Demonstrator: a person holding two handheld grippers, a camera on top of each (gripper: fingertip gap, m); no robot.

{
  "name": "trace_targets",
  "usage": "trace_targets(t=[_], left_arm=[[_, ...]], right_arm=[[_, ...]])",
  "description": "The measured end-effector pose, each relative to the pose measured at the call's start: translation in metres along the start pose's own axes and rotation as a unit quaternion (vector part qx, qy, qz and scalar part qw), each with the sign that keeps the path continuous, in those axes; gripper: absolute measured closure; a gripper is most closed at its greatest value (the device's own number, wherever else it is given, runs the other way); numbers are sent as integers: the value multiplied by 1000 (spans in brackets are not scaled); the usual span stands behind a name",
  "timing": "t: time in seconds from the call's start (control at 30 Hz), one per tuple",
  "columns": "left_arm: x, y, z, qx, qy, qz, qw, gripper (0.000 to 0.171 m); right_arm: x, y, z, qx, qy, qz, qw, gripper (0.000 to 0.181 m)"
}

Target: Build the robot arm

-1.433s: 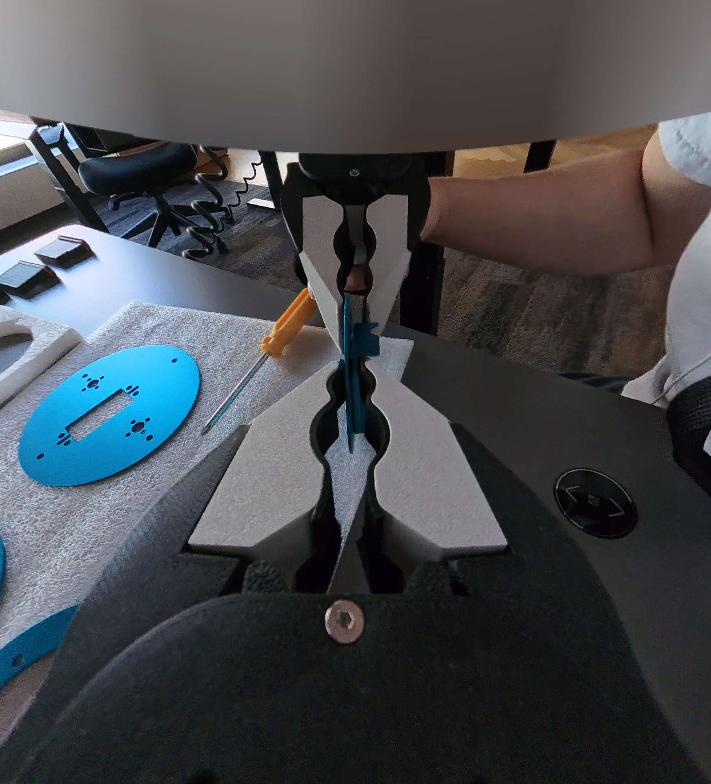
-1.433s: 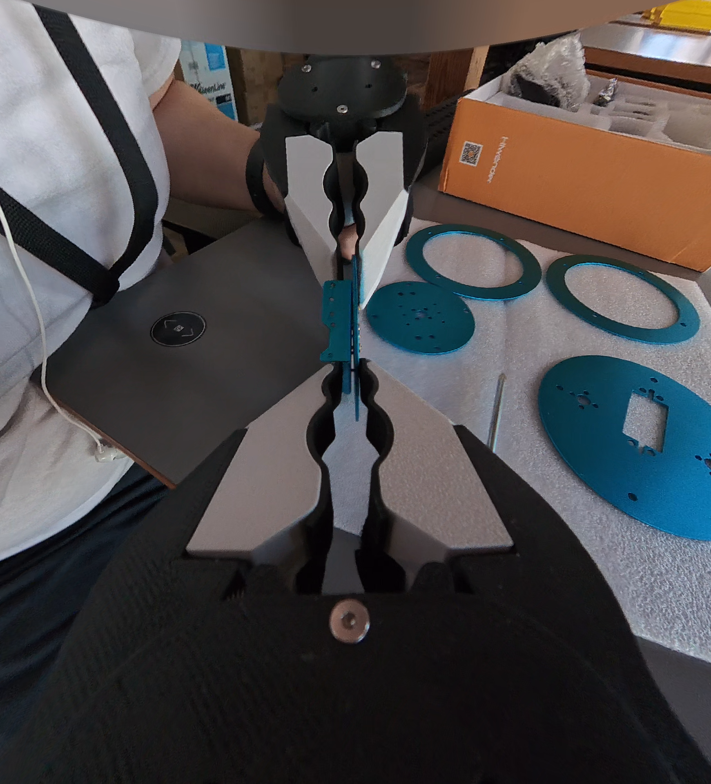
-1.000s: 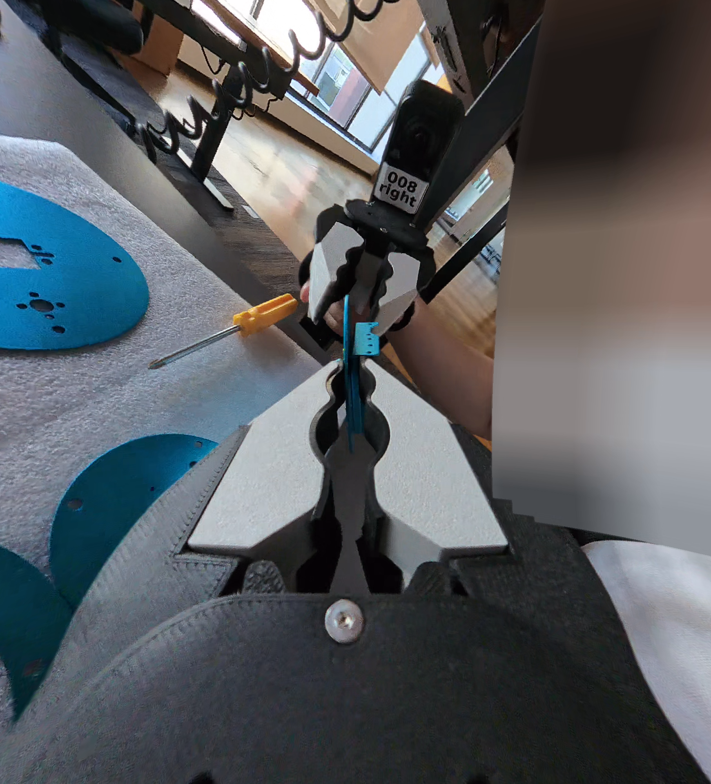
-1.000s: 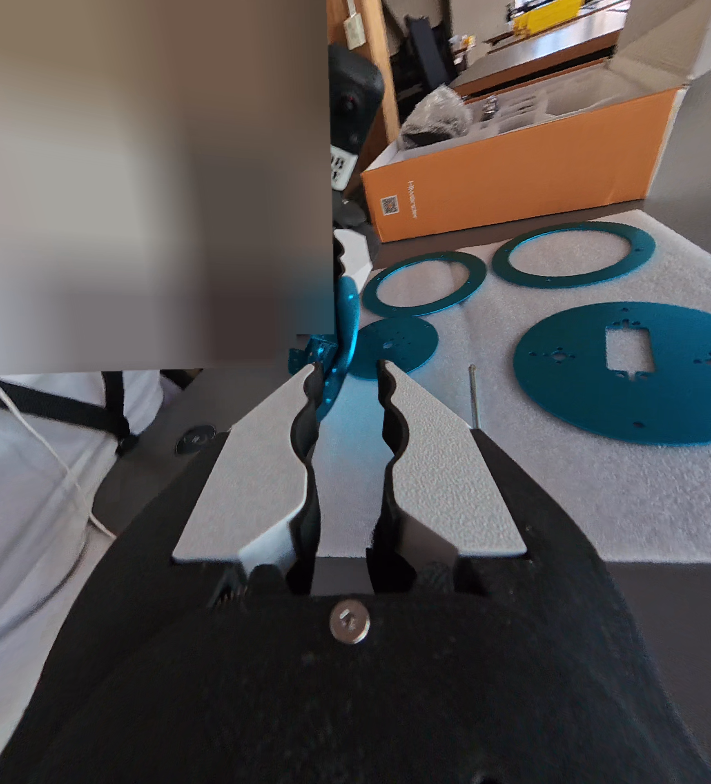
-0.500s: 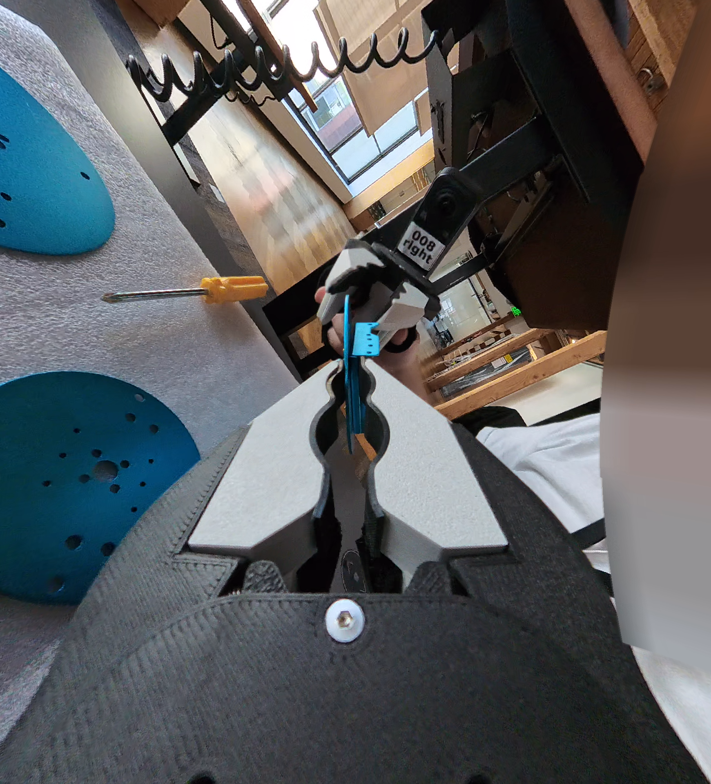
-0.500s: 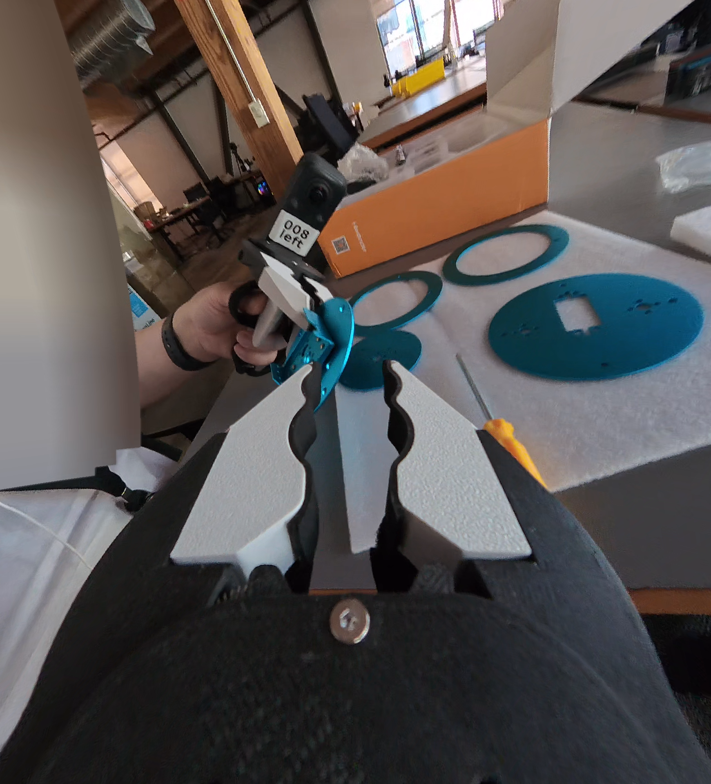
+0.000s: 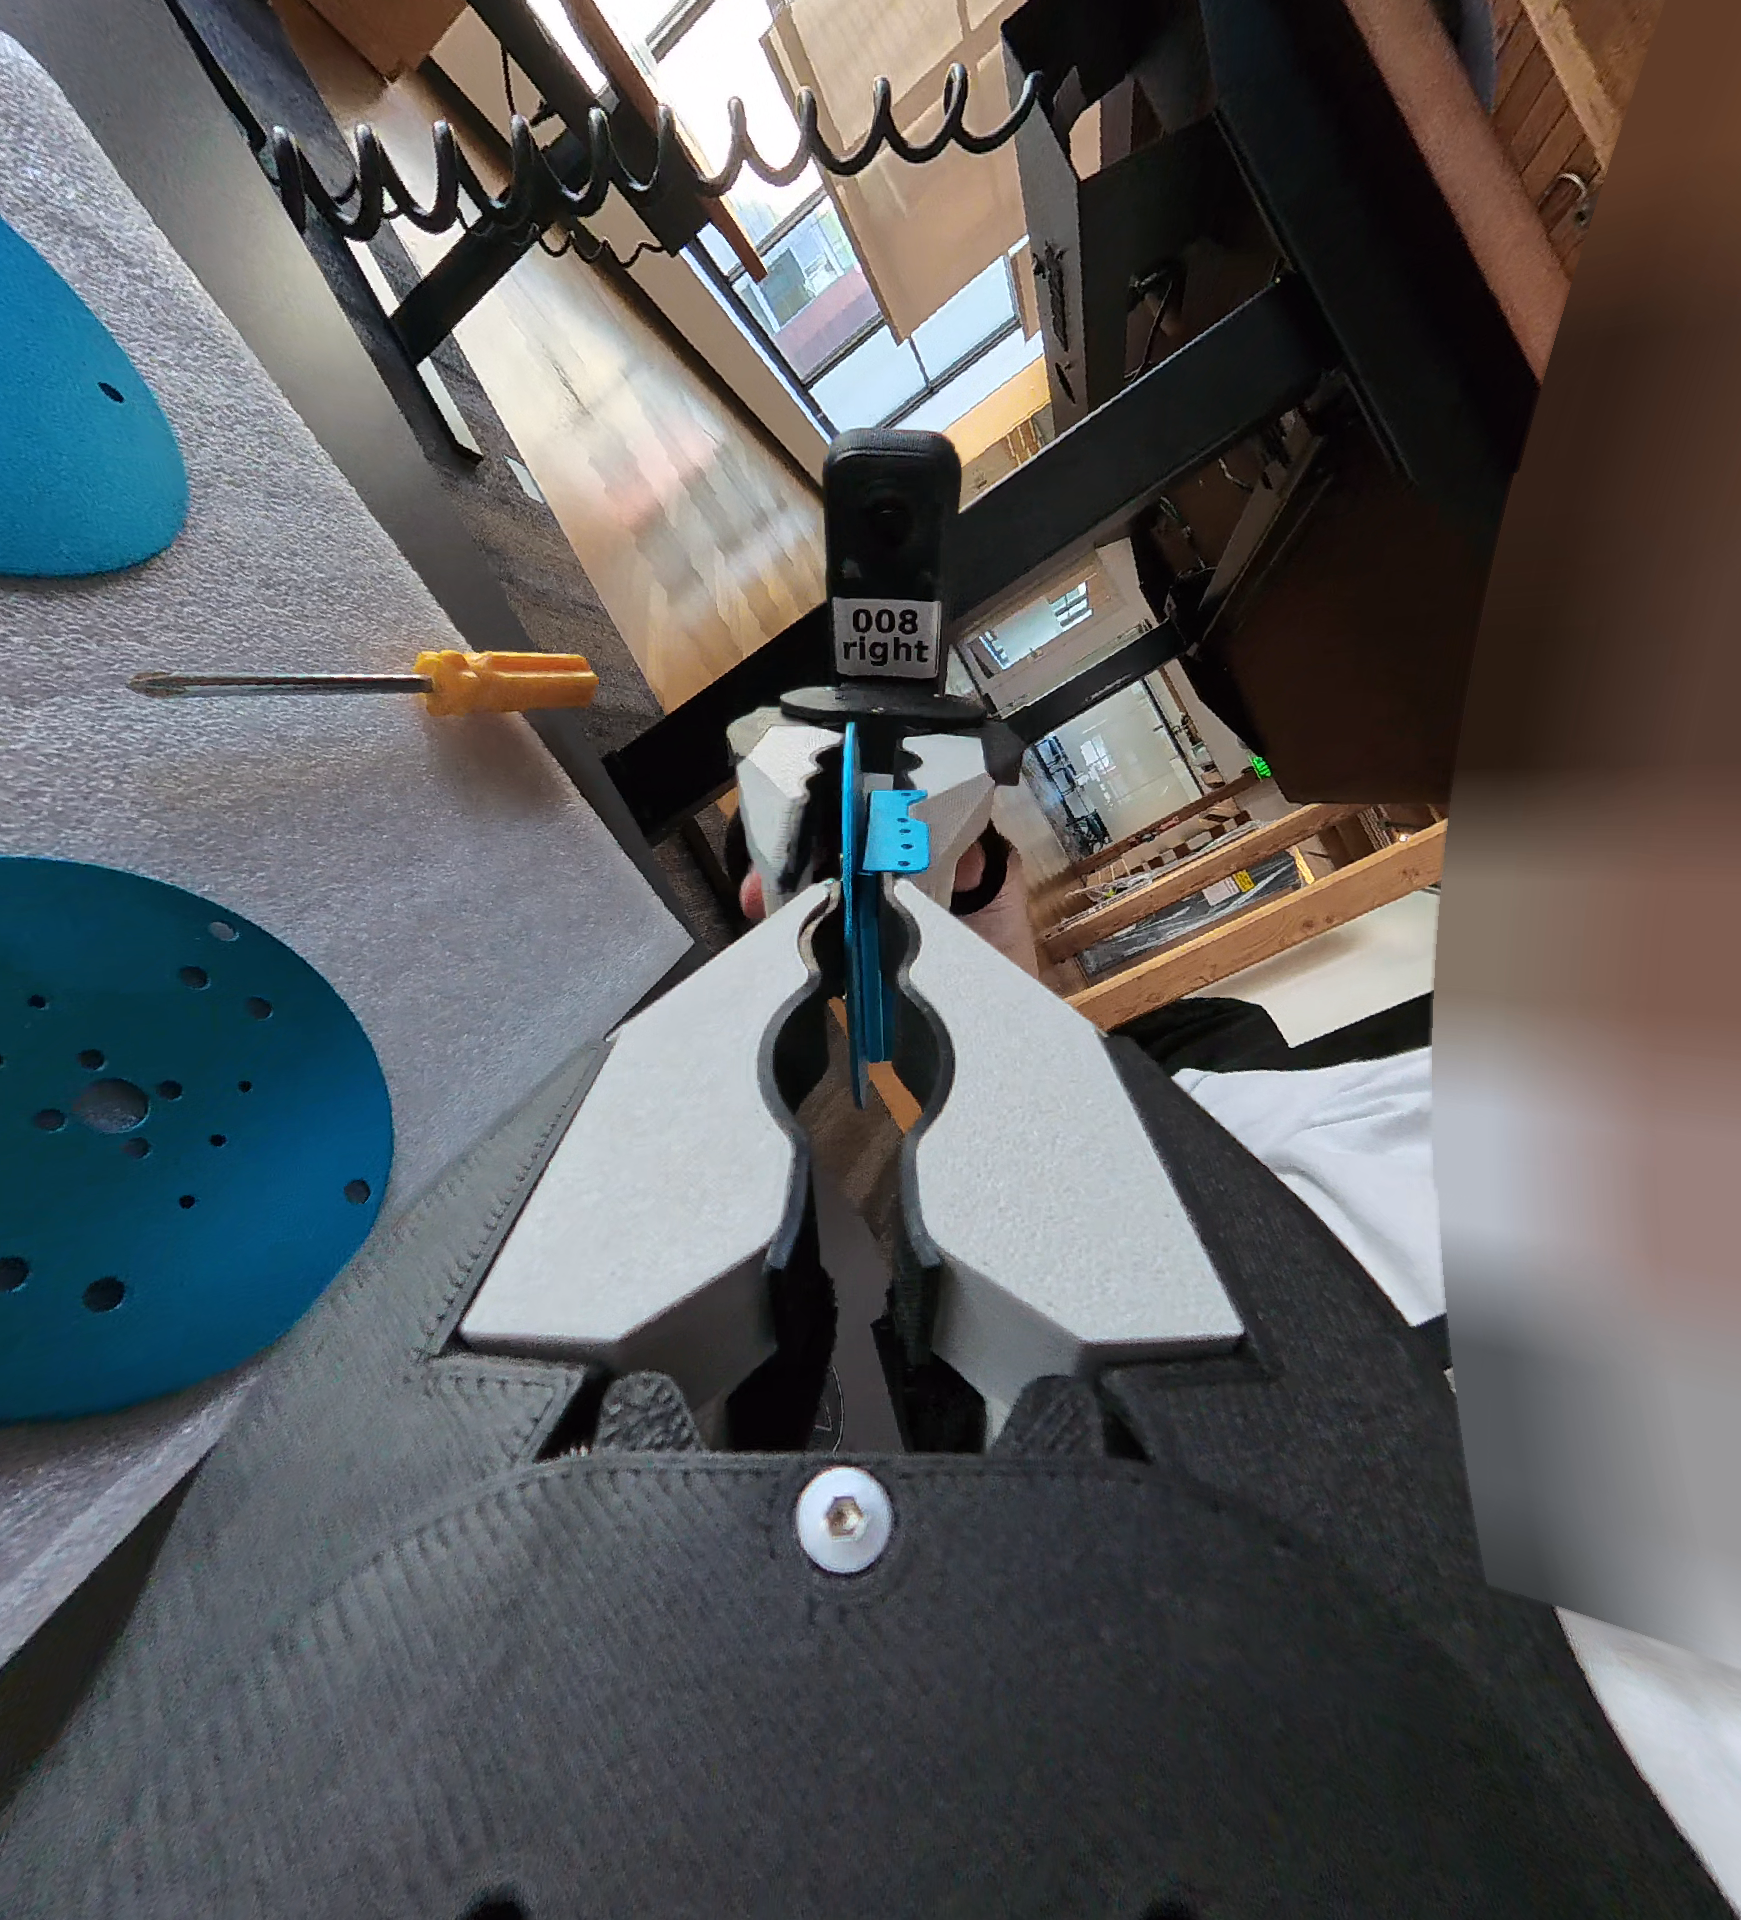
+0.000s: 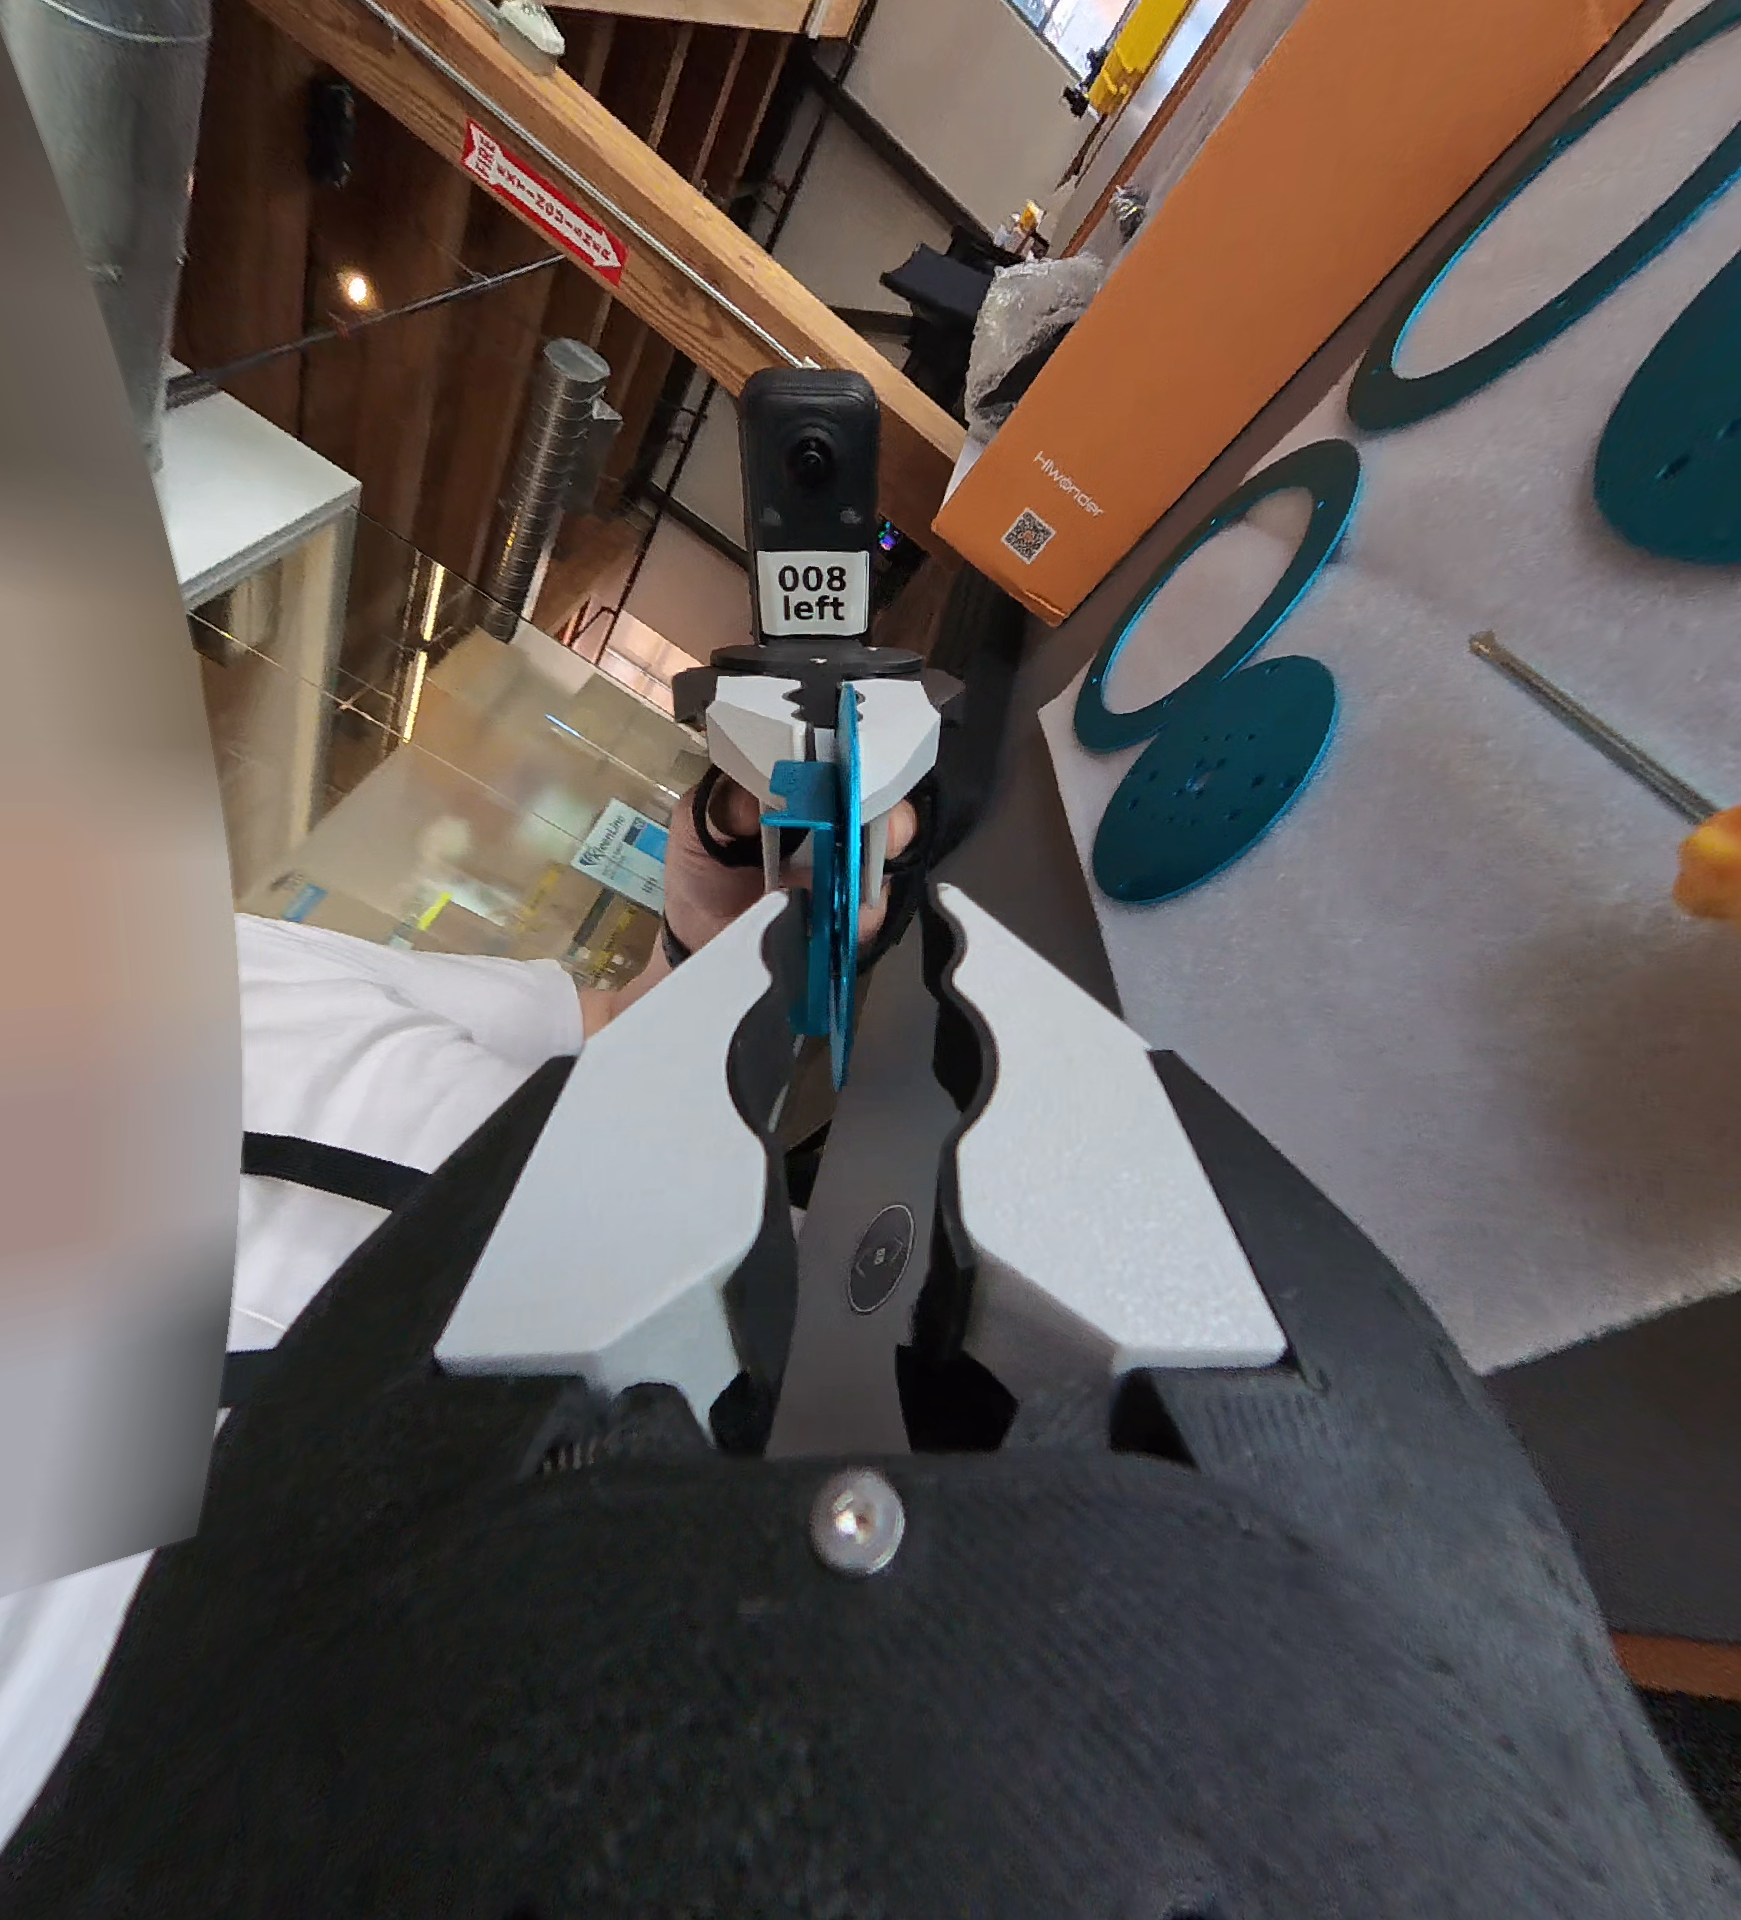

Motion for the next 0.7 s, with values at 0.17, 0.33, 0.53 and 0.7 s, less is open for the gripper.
trace_targets(t=[0.17,0.33,0.53,0.7], left_arm=[[-1,1,-7,18,-13,-5,1000,168],[-2,3,-14,43,-14,-14,999,168],[-4,4,-19,55,-12,-17,998,168],[-4,4,-19,49,-17,-21,998,168]], right_arm=[[-1,1,5,-56,-15,3,998,178],[0,4,13,-105,-26,-7,994,178],[2,4,18,-120,-22,-16,992,178],[2,4,20,-123,-29,-17,992,178]])
Point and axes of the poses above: each gripper's, where its closed fingertips meet, x back along the fingers, y out of its underside, z = x × y across the jaws, the point moved 7 cm from there along x, back along the fingers, and after that the axes turned 2 degrees about x, right-handed, at the moved point
